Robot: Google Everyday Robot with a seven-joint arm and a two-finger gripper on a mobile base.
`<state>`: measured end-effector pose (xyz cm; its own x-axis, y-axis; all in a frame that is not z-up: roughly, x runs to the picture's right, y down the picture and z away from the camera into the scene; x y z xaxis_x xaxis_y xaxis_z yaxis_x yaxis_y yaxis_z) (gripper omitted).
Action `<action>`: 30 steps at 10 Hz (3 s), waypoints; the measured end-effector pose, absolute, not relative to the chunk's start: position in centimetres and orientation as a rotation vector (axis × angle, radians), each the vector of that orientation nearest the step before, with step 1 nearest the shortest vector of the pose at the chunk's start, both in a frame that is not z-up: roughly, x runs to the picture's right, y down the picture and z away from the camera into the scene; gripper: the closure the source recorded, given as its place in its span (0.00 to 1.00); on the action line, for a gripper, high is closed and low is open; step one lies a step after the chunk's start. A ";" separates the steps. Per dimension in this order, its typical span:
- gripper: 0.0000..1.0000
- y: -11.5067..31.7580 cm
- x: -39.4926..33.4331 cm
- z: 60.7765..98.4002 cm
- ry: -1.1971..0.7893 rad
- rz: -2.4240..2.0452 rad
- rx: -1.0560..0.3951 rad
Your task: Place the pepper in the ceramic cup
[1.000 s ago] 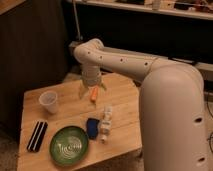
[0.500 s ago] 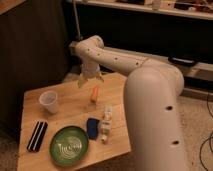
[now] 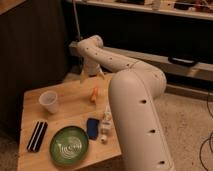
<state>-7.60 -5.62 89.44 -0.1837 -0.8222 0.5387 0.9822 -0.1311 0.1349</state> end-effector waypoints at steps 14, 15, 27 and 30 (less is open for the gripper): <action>0.20 3.9 -8.1 96.4 -0.609 -1.567 -0.454; 0.20 4.3 -8.1 96.8 -0.611 -1.569 -0.468; 0.88 2.8 -9.7 95.9 -0.599 -1.622 -0.481; 0.88 -0.6 -11.8 92.5 -0.559 -1.716 -0.386</action>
